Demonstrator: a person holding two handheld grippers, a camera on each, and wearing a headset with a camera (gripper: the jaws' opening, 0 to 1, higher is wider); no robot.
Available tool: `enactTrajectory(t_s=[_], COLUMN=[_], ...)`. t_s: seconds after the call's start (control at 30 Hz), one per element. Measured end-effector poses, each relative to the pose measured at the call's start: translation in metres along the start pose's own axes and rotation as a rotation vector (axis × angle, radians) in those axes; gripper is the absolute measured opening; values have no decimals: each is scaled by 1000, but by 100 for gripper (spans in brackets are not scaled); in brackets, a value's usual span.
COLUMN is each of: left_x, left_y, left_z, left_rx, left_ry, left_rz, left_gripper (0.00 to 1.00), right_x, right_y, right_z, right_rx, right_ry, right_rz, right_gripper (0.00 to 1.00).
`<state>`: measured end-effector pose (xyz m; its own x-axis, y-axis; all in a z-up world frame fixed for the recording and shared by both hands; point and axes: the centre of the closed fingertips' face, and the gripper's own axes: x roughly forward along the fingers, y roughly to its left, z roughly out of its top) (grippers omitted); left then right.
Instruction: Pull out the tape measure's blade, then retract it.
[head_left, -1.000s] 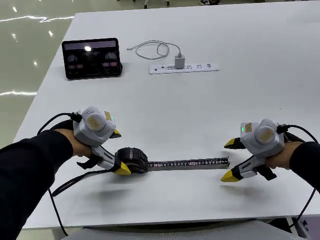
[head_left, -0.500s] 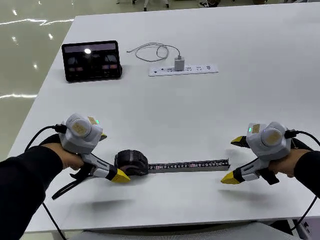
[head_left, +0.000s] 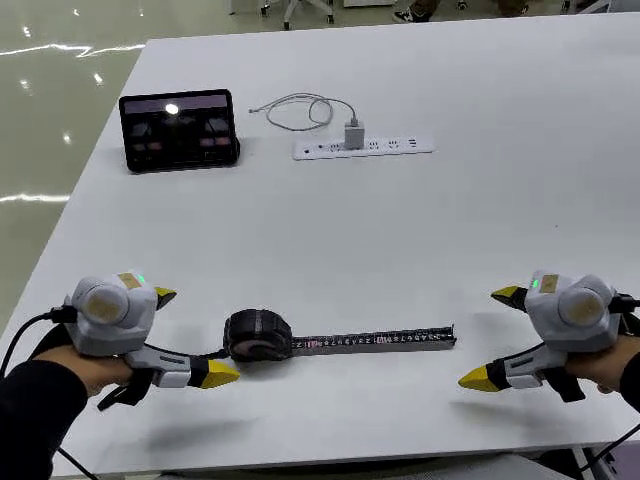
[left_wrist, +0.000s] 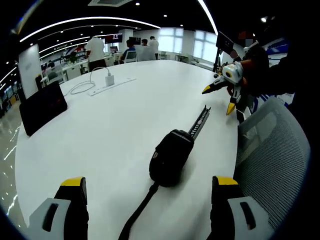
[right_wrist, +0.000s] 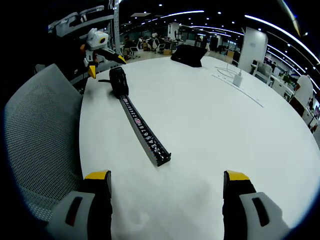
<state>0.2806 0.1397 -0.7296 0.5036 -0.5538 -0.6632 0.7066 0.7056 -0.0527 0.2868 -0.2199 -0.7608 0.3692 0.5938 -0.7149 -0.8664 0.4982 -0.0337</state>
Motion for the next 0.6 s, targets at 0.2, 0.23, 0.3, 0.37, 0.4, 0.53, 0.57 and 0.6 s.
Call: enactTrajectory(t_s=[0.2, 0.23, 0.3, 0.37, 0.4, 0.53, 0.57, 0.6], left_x=[-15, -17, -21, -23, -24, -24, -24, -23], left_y=[4, 4, 5, 5, 5, 4, 4, 4], left_z=[-3, -2, -4, -4, -4, -9, -9, -10], left_rx=[-44, -53, -62, -67, -71, -69, -70, -71], left_ry=[-48, -56, -58, -63, -72, -72, -71, -69], left_rz=[43, 47, 61, 72, 80, 91, 90, 92], left_gripper=[100, 100, 100, 100, 100, 100, 100, 100], right_x=[-17, -18, -22, -23, -24, -28, -28, -29], right_y=[7, 8, 7, 7, 9, 15, 16, 17], right_z=[0, -1, -5, -8, -10, -14, -15, -15], right_rx=[38, 36, 48, 65, 67, 85, 92, 101], right_ry=[-48, -46, -54, -56, -58, -57, -60, -62], right_rz=[-42, -46, -57, -62, -64, -70, -72, -74], right_gripper=[91, 91, 91, 91, 91, 91, 91, 91])
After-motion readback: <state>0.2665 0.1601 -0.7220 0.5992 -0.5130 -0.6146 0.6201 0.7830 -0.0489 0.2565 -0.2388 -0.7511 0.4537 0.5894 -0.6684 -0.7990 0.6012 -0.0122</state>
